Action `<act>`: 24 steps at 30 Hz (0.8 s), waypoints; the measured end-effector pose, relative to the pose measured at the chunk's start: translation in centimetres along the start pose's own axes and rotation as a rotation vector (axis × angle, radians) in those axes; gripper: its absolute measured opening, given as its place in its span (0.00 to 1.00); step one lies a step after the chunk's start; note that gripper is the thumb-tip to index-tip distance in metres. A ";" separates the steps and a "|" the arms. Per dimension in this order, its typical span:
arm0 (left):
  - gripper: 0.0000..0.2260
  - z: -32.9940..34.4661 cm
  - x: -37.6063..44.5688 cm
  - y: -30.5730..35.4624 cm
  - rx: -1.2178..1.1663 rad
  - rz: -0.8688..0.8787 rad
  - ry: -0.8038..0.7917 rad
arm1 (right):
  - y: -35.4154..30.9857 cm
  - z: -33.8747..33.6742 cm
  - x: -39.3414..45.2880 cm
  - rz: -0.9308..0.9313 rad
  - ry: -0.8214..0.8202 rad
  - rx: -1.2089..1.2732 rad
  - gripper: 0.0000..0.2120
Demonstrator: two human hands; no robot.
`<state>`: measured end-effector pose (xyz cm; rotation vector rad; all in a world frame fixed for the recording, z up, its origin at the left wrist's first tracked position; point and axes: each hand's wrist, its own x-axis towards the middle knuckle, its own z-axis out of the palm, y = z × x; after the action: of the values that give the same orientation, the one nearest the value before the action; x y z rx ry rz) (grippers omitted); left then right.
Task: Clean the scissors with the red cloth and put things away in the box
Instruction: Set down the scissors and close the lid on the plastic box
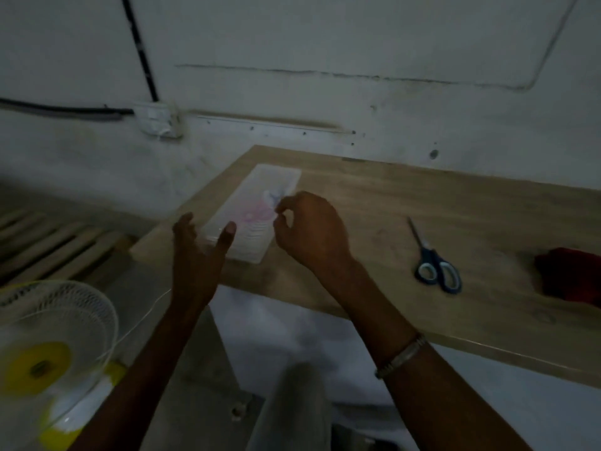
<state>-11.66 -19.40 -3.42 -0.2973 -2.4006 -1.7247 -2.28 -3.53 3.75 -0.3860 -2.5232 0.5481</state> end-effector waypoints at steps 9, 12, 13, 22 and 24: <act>0.48 2.0 -3.7 -3.2 -0.063 0.087 -0.003 | -4.9 4.6 3.1 -0.245 -0.333 -0.249 0.36; 0.59 3.7 -3.6 -1.6 0.103 0.022 0.159 | -5.8 4.6 3.7 -0.328 -0.283 -0.356 0.33; 0.59 4.0 -3.3 -1.5 0.114 -0.011 0.181 | -5.8 4.5 3.8 -0.352 -0.286 -0.374 0.33; 0.34 5.0 -2.2 -3.4 0.572 0.184 0.244 | -3.3 4.1 3.1 -0.561 -0.172 -0.374 0.26; 0.33 4.9 -2.3 -3.3 0.639 0.245 0.274 | -3.2 4.2 2.7 -0.617 -0.124 -0.418 0.22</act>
<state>-10.40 -15.91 -8.63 -0.2282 -2.4260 -0.7781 -7.33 -6.62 3.14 0.2963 -2.6759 -0.2006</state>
